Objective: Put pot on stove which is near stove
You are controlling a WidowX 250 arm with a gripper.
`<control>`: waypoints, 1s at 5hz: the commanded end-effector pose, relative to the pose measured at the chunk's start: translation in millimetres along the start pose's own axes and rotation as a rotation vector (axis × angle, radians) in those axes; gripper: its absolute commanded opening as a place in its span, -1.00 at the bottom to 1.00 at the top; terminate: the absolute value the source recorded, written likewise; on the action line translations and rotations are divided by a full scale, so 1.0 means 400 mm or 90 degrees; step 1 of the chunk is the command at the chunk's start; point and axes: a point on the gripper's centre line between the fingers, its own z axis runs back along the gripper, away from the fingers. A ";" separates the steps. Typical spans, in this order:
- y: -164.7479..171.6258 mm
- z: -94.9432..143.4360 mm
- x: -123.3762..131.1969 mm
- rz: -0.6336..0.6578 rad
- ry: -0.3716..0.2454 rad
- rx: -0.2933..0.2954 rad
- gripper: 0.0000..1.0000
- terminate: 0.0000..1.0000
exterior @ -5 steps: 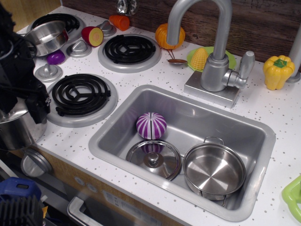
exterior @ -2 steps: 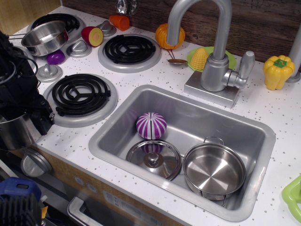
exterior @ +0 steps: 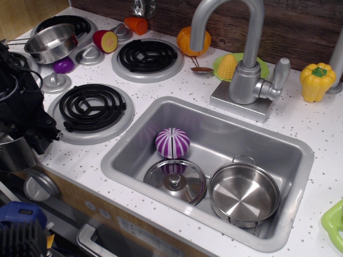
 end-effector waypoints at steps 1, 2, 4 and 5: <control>-0.001 0.075 0.039 -0.024 -0.017 0.035 -1.00 -1.00; -0.009 0.126 0.068 -0.049 -0.021 0.043 -1.00 -1.00; -0.028 0.152 0.161 -0.101 -0.060 0.007 -1.00 -1.00; -0.053 0.141 0.204 -0.116 -0.072 -0.013 -1.00 -1.00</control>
